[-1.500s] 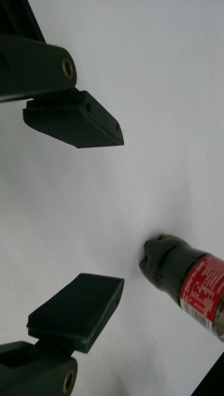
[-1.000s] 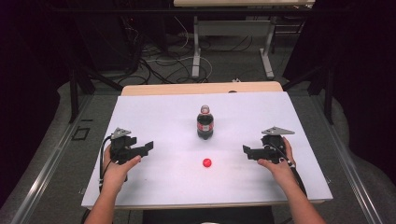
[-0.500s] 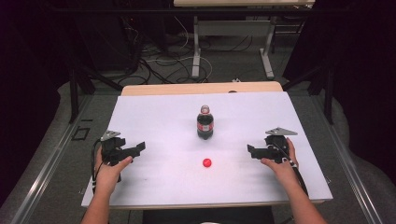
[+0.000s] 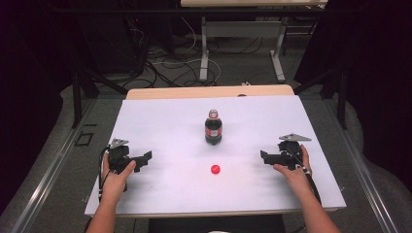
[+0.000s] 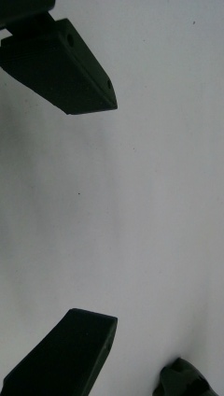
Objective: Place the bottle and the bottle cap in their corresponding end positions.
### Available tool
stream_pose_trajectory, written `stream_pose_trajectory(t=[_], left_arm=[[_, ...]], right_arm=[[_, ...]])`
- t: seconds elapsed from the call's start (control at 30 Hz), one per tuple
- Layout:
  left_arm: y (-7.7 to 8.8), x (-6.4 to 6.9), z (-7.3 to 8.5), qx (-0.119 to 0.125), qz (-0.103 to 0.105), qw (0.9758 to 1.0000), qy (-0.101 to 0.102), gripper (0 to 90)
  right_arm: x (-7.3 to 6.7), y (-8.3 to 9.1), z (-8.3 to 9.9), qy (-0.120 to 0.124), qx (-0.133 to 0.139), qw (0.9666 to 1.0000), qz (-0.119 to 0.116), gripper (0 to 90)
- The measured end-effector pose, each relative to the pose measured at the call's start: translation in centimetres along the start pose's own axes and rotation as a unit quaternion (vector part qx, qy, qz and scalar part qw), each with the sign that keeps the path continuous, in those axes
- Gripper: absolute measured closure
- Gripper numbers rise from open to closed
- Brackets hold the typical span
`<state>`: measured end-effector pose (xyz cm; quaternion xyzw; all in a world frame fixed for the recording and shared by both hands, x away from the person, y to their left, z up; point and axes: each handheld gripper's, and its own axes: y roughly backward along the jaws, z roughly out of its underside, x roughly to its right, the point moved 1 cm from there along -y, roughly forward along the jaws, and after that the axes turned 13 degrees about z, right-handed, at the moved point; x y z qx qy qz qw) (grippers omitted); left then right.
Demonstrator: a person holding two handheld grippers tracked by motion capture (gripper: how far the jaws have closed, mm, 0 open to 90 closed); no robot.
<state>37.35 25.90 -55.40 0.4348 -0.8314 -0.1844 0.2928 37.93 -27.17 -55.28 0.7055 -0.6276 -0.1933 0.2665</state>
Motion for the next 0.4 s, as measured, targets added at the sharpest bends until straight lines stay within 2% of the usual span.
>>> stream_pose_trajectory(t=[0.1,0.27,0.4], left_arm=[[-0.08,-0.02,0.10,-0.002,0.003,1.0000,0.001,0.6],[-0.30,-0.11,0.16,-0.006,-0.005,1.0000,-0.004,0.6],[-0.36,-0.18,0.22,-0.007,-0.008,0.9999,-0.003,0.5]], right_arm=[[-0.03,-0.06,0.07,-0.002,-0.001,1.0000,0.001,0.7],[-0.06,-0.07,0.12,-0.004,-0.004,1.0000,0.000,0.7],[-0.16,-0.11,0.16,0.002,-0.002,1.0000,0.001,0.7]])
